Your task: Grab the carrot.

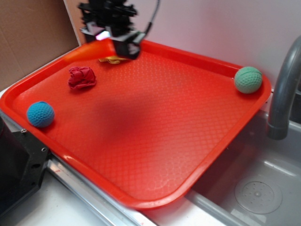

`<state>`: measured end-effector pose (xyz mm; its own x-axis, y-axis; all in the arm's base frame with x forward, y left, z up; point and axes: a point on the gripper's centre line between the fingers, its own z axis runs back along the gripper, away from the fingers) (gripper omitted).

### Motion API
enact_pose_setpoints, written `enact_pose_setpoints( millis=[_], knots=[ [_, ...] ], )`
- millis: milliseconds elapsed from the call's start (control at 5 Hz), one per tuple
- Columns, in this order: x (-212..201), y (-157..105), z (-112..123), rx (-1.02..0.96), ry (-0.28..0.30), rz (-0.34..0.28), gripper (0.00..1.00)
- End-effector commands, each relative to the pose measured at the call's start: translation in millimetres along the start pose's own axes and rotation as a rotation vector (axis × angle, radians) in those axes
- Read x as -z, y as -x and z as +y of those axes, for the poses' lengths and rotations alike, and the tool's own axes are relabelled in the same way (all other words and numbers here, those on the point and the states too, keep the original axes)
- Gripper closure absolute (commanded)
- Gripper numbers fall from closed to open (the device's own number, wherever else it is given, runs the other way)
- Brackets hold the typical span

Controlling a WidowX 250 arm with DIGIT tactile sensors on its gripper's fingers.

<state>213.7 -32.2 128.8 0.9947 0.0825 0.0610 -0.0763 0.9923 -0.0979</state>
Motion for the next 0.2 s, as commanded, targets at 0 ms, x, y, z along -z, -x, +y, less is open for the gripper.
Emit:
enact_pose_setpoints(
  millis=[0],
  knots=[
    [-42.7, 40.1, 3.9, 0.057, 0.047, -0.053, 1.00]
  ],
)
